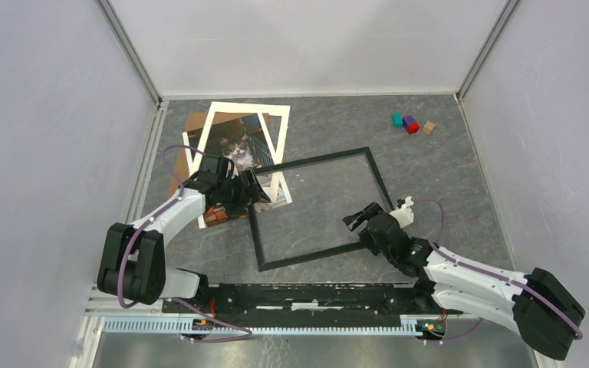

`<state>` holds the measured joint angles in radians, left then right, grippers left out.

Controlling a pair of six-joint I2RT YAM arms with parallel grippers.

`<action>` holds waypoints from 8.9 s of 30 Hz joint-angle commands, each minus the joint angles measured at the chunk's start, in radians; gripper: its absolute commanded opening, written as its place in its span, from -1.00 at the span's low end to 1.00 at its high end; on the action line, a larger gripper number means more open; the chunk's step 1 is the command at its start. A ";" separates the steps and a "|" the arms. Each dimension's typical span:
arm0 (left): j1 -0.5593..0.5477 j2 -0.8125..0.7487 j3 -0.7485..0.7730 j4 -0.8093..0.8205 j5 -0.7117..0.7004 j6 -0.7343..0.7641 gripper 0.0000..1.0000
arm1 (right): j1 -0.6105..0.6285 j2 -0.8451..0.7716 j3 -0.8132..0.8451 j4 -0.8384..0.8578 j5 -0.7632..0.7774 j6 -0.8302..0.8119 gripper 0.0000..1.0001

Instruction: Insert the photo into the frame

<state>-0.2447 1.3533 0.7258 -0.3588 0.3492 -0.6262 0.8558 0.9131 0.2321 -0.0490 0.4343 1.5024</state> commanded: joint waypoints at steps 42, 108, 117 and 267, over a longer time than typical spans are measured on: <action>-0.127 -0.033 -0.086 0.016 -0.103 -0.038 0.90 | -0.833 0.410 0.478 -0.083 -0.699 -1.360 0.96; 0.036 0.271 0.492 -0.042 -0.061 0.001 0.88 | -0.357 0.749 0.837 0.197 -0.672 -0.974 0.76; 0.053 0.348 0.437 -0.078 -0.181 -0.064 0.94 | -0.142 1.017 1.050 0.210 -0.624 -0.783 0.58; -0.024 -0.399 0.253 -0.403 -0.692 0.024 1.00 | 0.009 -0.035 0.431 -0.365 -0.040 -2.761 -1.00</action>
<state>-0.2630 0.9550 1.0080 -0.7551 -0.3145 -0.5446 0.8513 0.9695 0.7338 -0.4641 0.4942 -1.2057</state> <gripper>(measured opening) 0.996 0.006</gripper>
